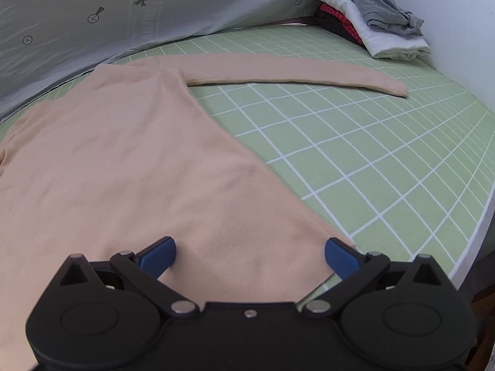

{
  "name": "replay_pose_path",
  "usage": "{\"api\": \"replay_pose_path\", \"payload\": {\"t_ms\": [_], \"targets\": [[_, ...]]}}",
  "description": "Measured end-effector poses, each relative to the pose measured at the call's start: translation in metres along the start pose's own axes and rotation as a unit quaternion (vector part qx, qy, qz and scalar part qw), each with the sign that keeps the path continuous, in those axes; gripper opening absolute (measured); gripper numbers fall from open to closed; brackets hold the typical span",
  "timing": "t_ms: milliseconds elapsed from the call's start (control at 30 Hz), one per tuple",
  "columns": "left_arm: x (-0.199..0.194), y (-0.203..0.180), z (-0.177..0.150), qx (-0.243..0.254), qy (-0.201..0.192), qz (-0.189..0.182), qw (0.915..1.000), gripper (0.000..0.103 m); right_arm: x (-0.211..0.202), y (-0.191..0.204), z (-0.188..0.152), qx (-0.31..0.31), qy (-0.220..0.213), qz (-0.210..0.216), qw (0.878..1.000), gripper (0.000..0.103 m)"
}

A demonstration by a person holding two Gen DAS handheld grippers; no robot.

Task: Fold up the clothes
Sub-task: 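Regrasp the sleeve cuff with the left gripper and lift it toward the collar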

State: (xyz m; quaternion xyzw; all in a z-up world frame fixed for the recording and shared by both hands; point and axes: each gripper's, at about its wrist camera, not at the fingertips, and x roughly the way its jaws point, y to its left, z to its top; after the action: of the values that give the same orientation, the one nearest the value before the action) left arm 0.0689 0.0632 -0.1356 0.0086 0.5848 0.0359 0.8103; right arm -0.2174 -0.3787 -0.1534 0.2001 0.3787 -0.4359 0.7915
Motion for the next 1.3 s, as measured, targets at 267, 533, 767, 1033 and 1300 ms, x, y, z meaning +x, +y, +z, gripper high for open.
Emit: {"api": "replay_pose_path", "payload": {"t_ms": [267,533,767,1033,1300], "targets": [[0.001,-0.015,0.002,-0.006,-0.010,0.018,0.9998,0.087,-0.003,0.005,-0.004,0.019,-0.007,-0.018,1.000,0.103],[-0.010,-0.060,-0.001,0.053,-0.027,0.012,0.9981,0.012,0.000,0.003,0.004,0.017,0.016,-0.014,1.000,0.103],[-0.020,-0.078,0.007,0.040,-0.030,0.012,0.9987,0.011,0.001,-0.009,0.014,0.017,0.031,0.005,0.999,0.103],[-0.085,-0.191,0.005,0.127,-0.126,-0.058,0.9821,0.011,0.002,-0.045,0.031,0.031,0.016,0.013,0.999,0.103],[-0.147,-0.293,-0.025,0.194,-0.161,-0.203,0.9463,0.015,0.010,-0.082,0.043,0.044,0.011,0.007,0.999,0.103]]}}
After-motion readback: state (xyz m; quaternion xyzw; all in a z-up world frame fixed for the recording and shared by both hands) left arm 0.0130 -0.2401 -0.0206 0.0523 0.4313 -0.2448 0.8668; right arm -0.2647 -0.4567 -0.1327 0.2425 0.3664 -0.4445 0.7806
